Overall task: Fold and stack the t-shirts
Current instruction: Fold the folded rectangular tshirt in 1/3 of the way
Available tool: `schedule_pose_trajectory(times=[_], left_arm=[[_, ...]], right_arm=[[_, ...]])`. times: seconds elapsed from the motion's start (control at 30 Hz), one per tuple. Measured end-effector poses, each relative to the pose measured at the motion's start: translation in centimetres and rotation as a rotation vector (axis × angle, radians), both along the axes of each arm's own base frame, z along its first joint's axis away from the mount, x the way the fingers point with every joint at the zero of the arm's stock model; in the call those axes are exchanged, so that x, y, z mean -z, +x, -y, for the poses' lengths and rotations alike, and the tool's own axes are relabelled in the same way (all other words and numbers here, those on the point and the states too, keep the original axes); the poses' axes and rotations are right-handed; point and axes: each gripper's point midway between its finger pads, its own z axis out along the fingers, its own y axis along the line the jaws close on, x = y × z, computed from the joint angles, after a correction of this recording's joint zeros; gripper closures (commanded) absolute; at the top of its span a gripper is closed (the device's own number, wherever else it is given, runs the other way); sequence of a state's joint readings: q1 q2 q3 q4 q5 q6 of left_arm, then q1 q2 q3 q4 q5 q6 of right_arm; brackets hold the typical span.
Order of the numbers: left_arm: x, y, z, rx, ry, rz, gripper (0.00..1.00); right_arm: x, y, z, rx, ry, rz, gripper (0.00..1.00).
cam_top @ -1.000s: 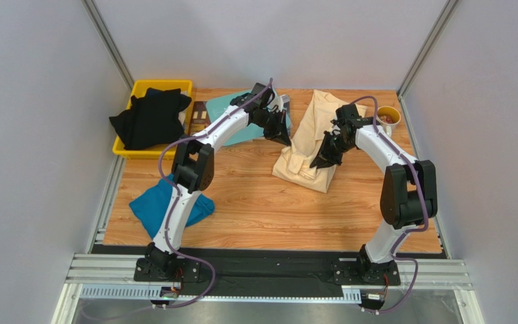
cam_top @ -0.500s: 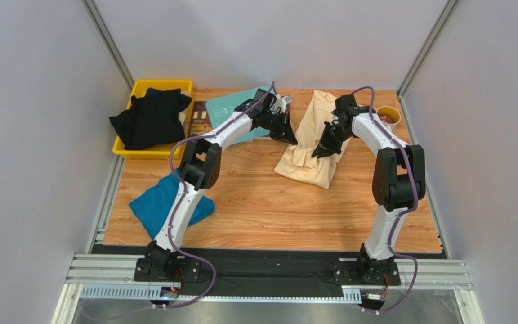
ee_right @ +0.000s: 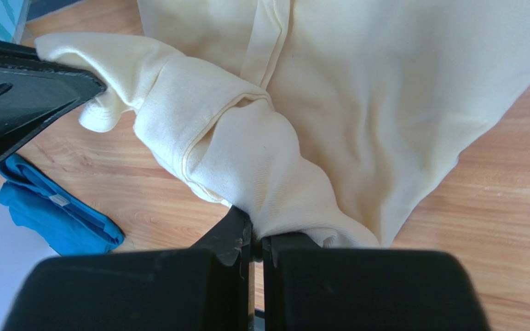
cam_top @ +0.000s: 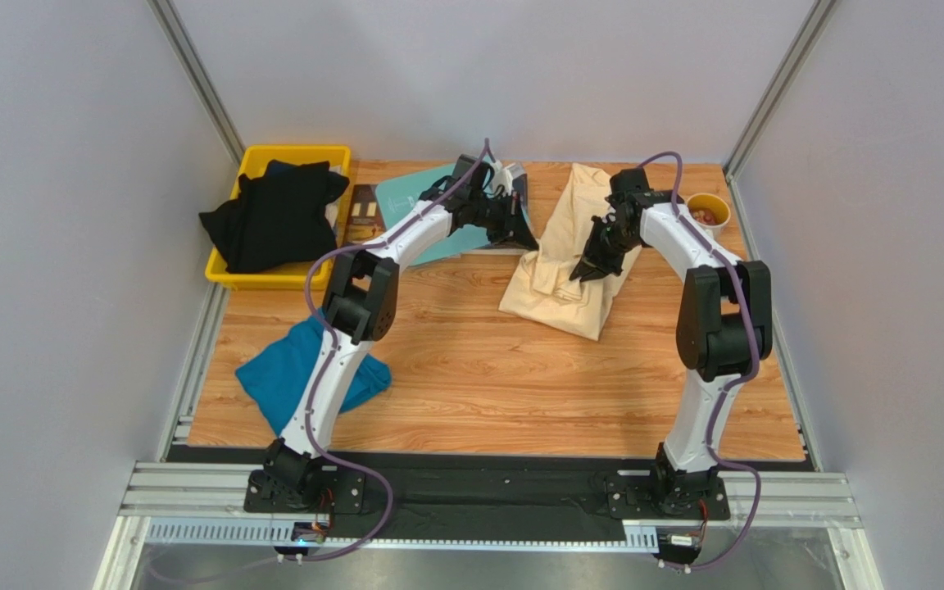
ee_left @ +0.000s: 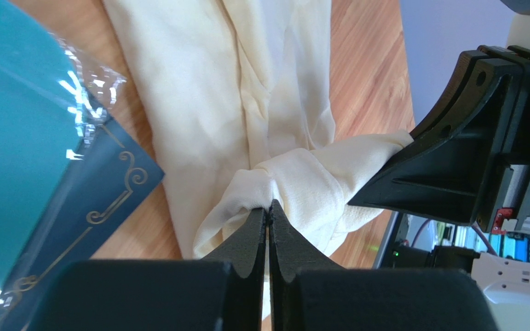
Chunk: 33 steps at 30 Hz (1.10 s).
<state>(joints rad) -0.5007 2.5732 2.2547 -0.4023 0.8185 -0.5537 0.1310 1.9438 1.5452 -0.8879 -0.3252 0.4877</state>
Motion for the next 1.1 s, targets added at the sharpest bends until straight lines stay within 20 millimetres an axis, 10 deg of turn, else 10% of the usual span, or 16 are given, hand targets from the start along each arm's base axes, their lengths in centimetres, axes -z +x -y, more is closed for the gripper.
schedule_pose_trajectory(times=[0.33,0.57,1.1], left_arm=[[2.8,1.3,-1.1,-0.031,-0.003,-0.045,1.0],[2.7,1.9,-1.7,-0.048,-0.015,-0.055,0.52],[3.3,4.3,-7.4,-0.143,-0.014,-0.103,0.51]], right_arm=[[2.3,0.8,0.8,0.021,-0.034,-0.032,1.0],[2.7,0.9,1.4,0.044,-0.071,-0.033,1.0],[1.4,1.3,2.4,0.136,-0.112,0.031,1.0]])
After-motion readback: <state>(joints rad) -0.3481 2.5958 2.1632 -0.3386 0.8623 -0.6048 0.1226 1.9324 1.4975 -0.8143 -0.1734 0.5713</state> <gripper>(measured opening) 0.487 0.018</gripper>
